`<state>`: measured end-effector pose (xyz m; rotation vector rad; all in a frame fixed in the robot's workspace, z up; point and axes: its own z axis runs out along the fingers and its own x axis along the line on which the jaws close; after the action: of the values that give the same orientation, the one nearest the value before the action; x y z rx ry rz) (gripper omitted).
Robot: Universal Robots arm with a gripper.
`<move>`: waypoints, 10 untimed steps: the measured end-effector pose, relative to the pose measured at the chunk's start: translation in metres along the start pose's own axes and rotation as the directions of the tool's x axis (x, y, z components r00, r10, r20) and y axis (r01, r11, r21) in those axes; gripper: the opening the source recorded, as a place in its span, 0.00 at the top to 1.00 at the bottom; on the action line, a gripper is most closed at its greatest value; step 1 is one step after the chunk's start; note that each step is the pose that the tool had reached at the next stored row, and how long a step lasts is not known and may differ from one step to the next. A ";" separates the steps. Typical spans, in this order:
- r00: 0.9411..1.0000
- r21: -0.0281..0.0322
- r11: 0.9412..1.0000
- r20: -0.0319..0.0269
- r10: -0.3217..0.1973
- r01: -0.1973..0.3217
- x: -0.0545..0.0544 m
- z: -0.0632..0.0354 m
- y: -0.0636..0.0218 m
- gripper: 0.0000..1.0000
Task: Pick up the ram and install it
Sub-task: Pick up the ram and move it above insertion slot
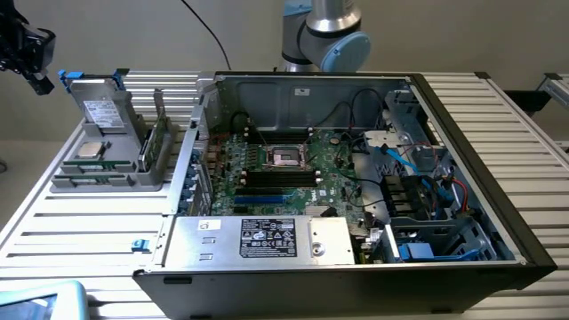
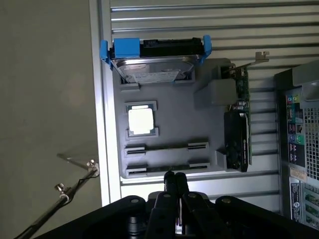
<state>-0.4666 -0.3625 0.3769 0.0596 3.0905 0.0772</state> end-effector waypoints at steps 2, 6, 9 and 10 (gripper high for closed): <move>0.999 -0.002 0.999 -0.002 -0.035 0.035 0.000 0.0001 0.0000 0.89; 0.994 -0.006 0.994 -0.005 -0.108 0.108 0.000 0.0003 0.0000 0.89; 0.987 -0.009 0.987 -0.010 -0.163 0.163 0.000 0.0003 -0.0001 0.89; 0.984 -0.010 0.984 -0.011 -0.181 0.180 0.000 0.0003 -0.0001 0.89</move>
<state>-0.4665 -0.3625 0.3766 -0.2220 3.0903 0.0844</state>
